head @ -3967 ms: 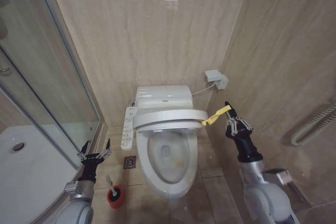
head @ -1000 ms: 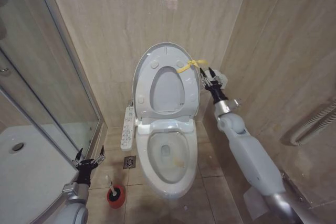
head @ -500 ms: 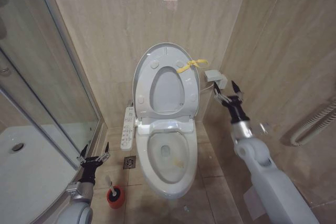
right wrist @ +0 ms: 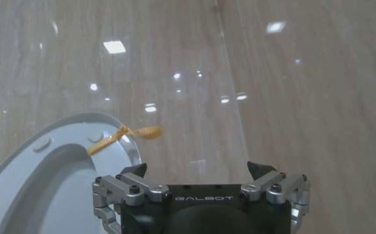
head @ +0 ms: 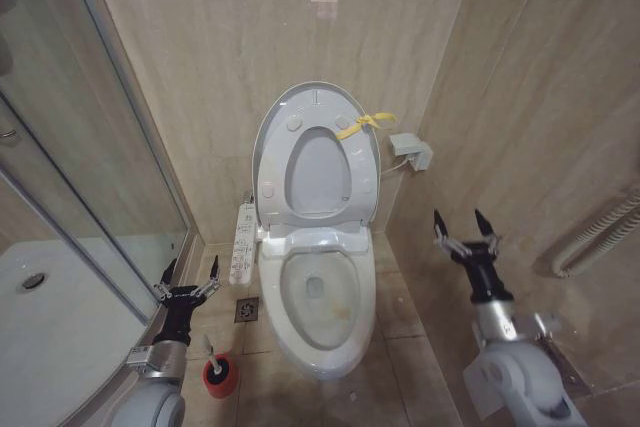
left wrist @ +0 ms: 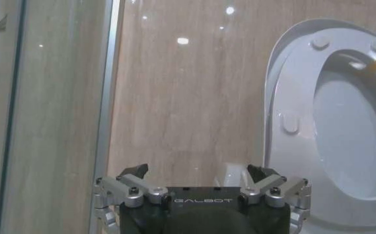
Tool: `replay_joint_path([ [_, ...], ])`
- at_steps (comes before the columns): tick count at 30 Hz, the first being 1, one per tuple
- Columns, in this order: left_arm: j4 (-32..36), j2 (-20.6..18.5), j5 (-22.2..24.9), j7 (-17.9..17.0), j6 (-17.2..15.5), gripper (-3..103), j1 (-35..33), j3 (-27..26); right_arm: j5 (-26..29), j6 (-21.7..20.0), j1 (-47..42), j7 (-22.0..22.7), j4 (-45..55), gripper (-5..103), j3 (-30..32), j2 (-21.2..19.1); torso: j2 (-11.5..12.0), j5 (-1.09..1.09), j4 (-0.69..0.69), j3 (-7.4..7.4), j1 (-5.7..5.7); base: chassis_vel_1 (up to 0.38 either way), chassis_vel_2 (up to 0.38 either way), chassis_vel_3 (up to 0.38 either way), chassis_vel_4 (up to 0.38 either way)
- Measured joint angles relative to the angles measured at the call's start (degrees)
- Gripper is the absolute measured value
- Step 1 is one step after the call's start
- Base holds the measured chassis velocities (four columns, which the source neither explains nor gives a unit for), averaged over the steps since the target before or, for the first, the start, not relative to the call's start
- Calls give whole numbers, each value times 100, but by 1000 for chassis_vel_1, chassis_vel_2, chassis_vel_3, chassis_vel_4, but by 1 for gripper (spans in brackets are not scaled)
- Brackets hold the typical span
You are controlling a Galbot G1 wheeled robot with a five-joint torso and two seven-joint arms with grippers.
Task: Open the toilet lid, clean the toilet bowl with a toilet brush, close the toilet lid, and flush.
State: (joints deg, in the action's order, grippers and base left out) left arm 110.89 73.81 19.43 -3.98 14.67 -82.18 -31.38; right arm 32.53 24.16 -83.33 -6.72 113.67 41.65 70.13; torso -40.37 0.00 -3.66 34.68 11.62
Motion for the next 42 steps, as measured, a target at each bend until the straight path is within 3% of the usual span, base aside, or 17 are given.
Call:
replay_joint_path([
  [3,150,-39,15,-5,0,100,-30,13,-183,205,-370,-106,119,100,190,189,0,0,-3,0,0,0,0,0,0],
  [17,374,165,-350,-114,109,100,-461,149,-567,434,-1530,-27,486,100,530,848,0,-1,-3,0,0,0,0,0,0],
  [29,-784,148,-1006,-493,582,100,-482,285,-851,601,-1250,147,144,100,328,1004,1,0,-1,1,1,0,0,0,0],
  [38,-1954,237,-1909,-949,858,100,-547,343,-281,394,-963,420,309,100,694,788,1,-1,-1,1,1,0,0,0,0],
  [42,-2325,276,-2021,-979,1001,100,-429,350,-213,375,-938,442,301,100,754,717,1,-1,-1,1,1,0,0,0,0],
])
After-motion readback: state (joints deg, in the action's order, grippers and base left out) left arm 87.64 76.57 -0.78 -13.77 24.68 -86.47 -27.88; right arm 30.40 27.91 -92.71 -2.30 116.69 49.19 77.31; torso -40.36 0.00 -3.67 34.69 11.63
